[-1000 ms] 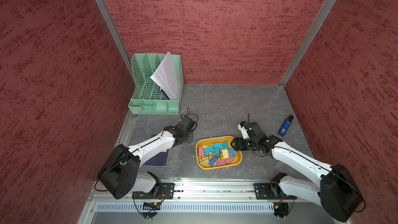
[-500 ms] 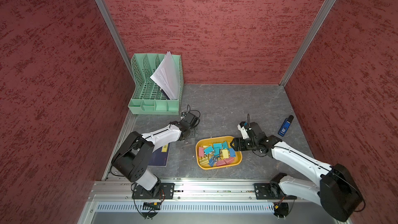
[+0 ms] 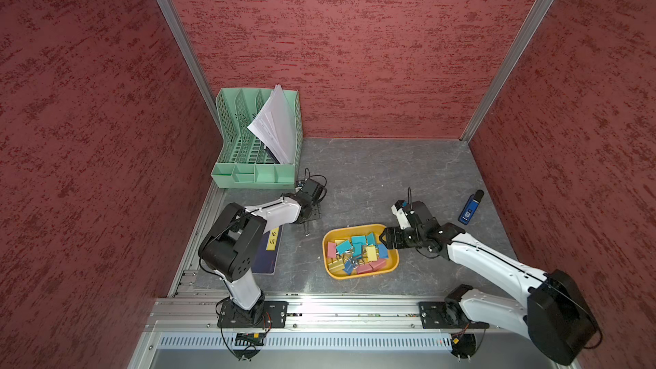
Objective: Put the binder clips in the storage box
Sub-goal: Pick up the binder clip at the center of the board, then place the binder clip in the storage box.
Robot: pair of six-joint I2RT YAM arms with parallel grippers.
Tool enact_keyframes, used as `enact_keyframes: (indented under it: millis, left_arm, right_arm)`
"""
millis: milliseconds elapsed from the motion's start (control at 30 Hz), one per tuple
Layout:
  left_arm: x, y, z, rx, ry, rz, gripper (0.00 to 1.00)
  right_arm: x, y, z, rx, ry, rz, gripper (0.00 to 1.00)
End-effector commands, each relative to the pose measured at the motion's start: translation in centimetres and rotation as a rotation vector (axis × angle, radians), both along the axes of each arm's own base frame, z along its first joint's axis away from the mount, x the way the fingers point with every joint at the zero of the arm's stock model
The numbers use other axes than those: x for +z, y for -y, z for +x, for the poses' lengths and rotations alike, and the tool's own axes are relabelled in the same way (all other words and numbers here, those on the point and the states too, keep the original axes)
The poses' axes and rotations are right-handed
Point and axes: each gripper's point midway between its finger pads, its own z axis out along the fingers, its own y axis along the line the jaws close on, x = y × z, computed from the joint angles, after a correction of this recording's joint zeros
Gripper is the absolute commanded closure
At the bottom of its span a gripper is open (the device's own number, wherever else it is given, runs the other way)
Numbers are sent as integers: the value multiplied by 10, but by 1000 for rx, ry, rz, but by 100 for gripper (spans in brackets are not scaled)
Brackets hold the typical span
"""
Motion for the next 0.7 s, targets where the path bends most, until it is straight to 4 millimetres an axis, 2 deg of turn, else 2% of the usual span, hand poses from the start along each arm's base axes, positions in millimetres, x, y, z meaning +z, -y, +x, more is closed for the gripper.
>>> enact_keyframes:
  millis: [0,167,233,367,433,533,667]
  left_arm:
    - [-1,1,3,-5,23,-21,34]
    - [0,6,2,-25,26,-46,55]
    - [3,6,1,-28,34,-53,59]
    - [15,9,-3,-56,55,-59,62]
    - [29,16,-5,-87,84,-62,62]
    - [61,37,-11,-188,139,-60,62]
    - [103,85,-30,-412,199,-51,63]
  right_arm:
    - [10,-4,4,14,34,7,16]
    - [10,-3,3,12,33,5,16]
    - [10,-3,3,11,33,5,16]
    - [10,-4,4,13,32,7,16]
    - [9,-4,4,12,31,7,16]
    - [7,-4,5,4,28,3,16]
    - [9,-1,6,-8,37,-3,15]
